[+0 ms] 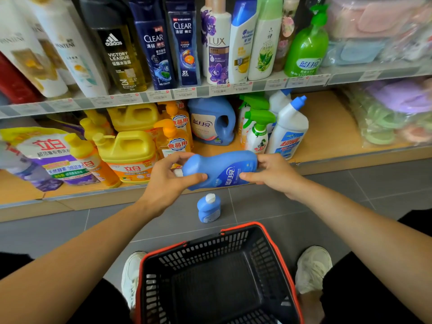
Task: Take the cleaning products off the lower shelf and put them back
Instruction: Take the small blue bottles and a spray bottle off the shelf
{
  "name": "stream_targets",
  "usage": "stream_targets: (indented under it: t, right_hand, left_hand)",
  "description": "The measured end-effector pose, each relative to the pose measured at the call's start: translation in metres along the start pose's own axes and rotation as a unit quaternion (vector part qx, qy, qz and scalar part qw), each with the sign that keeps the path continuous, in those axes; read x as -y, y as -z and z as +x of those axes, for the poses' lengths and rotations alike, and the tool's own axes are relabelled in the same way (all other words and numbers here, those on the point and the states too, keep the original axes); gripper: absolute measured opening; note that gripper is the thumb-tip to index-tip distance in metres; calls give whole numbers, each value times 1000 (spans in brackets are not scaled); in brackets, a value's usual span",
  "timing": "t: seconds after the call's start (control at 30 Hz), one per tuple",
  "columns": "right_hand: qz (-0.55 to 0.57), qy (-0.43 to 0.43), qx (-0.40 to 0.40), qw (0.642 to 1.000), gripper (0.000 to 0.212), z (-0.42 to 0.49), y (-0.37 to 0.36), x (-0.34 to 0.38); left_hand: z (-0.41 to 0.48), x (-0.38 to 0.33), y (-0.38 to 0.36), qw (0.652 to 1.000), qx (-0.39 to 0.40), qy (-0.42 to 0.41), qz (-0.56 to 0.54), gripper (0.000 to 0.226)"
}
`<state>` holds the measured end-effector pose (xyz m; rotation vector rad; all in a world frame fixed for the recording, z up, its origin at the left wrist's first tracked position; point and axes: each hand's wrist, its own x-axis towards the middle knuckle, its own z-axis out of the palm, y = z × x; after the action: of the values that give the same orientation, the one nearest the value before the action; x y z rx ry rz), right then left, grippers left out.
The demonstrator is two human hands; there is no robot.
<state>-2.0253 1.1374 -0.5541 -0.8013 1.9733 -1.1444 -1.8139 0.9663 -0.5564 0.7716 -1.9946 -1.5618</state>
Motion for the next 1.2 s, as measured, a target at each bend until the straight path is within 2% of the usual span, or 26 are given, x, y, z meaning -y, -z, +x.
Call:
stream_targets:
  t: [0.07,0.13,0.27,0.33,0.4,0.47,0.57,0.67,0.77,1.07,1.2]
  right_hand:
    - [-92,14,-24,995,32,13,6,1]
    - [-192,45,-64,978,40,31,17,7]
    - [-328,118,-156,924,73,73,41,16]
    - [-361,105,-168,911,92,91,49,16]
    - [-378,89,-151,909,102,103,51,13]
    - [-405,85,-139,900,102,112,49,9]
    - [-432,102,-177,878,87,117,45,7]
    - [-437,143,-172,871,58,118,42,6]
    - [-394,161,-120,897,43,116,41,4]
    - [-287,207,-130,926,43,92,35,8]
    - [-167,209,-125,955,47,75,32,25]
  left_hand:
    - [3,0,2,998,-30,-13,48,40]
    - [8,0,5,993,-54,-25,106,42]
    - [17,14,16,964,-63,-29,257,48]
    - [19,25,23,947,-58,-24,315,50]
    - [21,38,29,933,-38,-22,357,52]
    - [23,52,33,918,-11,-6,396,55]
    - [26,79,30,906,36,14,422,58]
    - [28,107,23,900,68,52,428,60]
    - [28,132,13,896,73,92,427,60]
    - [14,177,-6,904,110,169,377,61]
    - [20,155,-2,901,126,183,372,76]
